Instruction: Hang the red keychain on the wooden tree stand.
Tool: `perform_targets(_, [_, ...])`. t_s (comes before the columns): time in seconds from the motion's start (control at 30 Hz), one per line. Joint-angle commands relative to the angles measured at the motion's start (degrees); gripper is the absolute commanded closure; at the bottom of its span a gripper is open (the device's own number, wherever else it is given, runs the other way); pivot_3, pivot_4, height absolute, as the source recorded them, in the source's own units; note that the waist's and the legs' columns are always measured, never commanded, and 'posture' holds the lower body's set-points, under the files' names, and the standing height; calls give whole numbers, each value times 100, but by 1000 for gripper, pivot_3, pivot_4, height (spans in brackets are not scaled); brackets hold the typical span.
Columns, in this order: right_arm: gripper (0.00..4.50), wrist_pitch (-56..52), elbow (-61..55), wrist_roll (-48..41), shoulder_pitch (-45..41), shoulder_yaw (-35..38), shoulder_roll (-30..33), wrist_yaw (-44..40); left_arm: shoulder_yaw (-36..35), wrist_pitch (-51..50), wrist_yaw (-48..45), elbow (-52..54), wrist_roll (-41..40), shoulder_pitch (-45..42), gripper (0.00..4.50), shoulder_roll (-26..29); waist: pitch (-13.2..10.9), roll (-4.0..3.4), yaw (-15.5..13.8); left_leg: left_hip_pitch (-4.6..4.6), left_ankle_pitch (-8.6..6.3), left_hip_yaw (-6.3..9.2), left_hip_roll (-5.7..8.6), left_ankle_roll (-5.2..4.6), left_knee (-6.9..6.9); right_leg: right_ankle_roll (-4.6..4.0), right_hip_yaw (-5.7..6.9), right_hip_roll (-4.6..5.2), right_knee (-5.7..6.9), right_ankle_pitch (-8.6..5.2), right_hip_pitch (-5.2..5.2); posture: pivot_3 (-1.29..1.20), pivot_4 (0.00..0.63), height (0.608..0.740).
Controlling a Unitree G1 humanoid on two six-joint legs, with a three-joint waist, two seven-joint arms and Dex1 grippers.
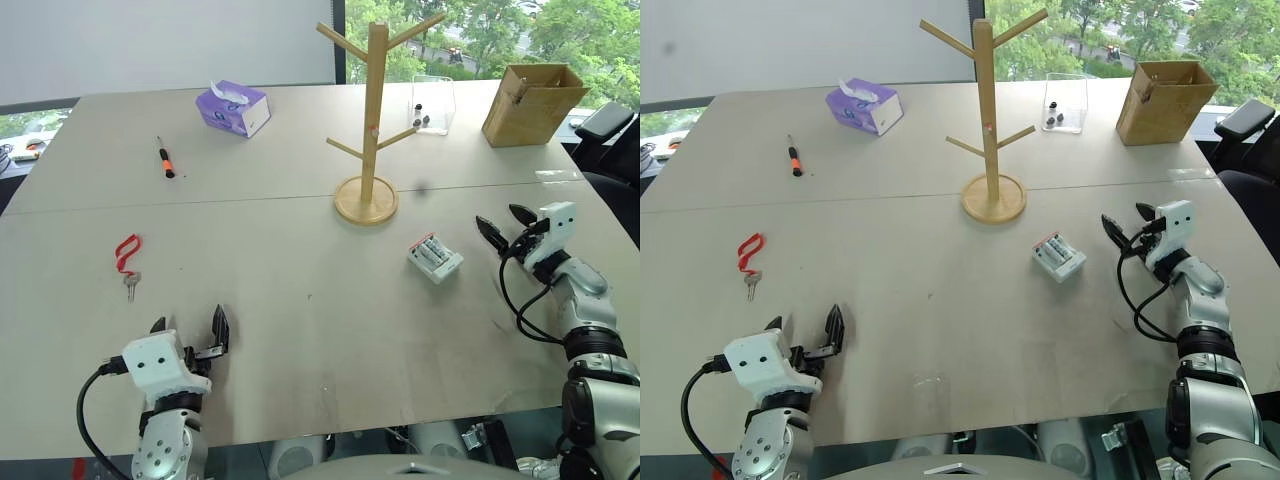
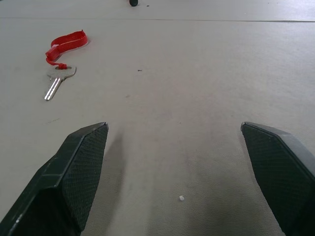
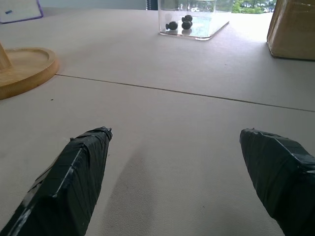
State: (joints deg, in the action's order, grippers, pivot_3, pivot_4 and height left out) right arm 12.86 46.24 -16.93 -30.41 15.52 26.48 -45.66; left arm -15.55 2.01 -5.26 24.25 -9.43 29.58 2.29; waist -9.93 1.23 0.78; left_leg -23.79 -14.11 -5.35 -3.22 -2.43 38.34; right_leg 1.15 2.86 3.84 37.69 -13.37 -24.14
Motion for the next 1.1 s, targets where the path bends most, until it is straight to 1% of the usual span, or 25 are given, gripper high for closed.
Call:
perform_targets(0.03, [0,110,-97,-31,-77,49,113,-48,-5,118,25,327,1,110,29,-24,0,0,0,0,0,0,0,0,0,0,0,0,0,0,0,0,150,740])
perform_targets(0.5, [0,56,-145,-17,-97,44,142,-44,40,117,27,354,5,61,29,-20,0,0,0,0,0,-1,0,0,0,0,-1,0,0,0,0,0,150,740])
perform_targets(0.7, [0,-7,-347,-34,-1,43,133,-9,39,107,-26,339,-31,21,29,14,0,0,-1,0,0,-1,0,0,0,0,-1,0,0,0,0,0,150,740])
perform_targets(0.8, [0,-71,-478,-69,57,49,133,-32,146,84,-156,354,-96,-52,29,43,0,0,-1,0,0,-1,0,0,0,1,-1,0,0,0,0,0,150,740])
perform_targets(0.9, [0,-622,-1316,-372,399,60,125,-187,759,98,-872,452,-152,-242,29,387,0,-1,-33,-2,0,3,0,0,0,0,4,0,1,0,0,0,150,740])
perform_targets(0.97, [0,-996,-2011,-564,711,42,118,-238,1026,83,-1236,512,-265,-341,29,615,0,-3,-44,-3,0,5,0,0,0,-1,7,2,1,0,0,0,150,740])
perform_targets(1.07, [0,-1665,-3237,-909,1250,-4,138,-251,1482,325,-1999,465,-276,-484,29,1114,1,-6,-31,-3,0,6,-1,1,0,0,6,3,1,1,0,0,150,740])
perform_targets(1.1, [0,-1838,-3519,-983,1369,-12,151,-236,1563,366,-2123,434,-293,-529,29,1209,2,-7,-8,-3,0,5,-2,1,-2,-1,7,3,2,1,-1,0,150,740])
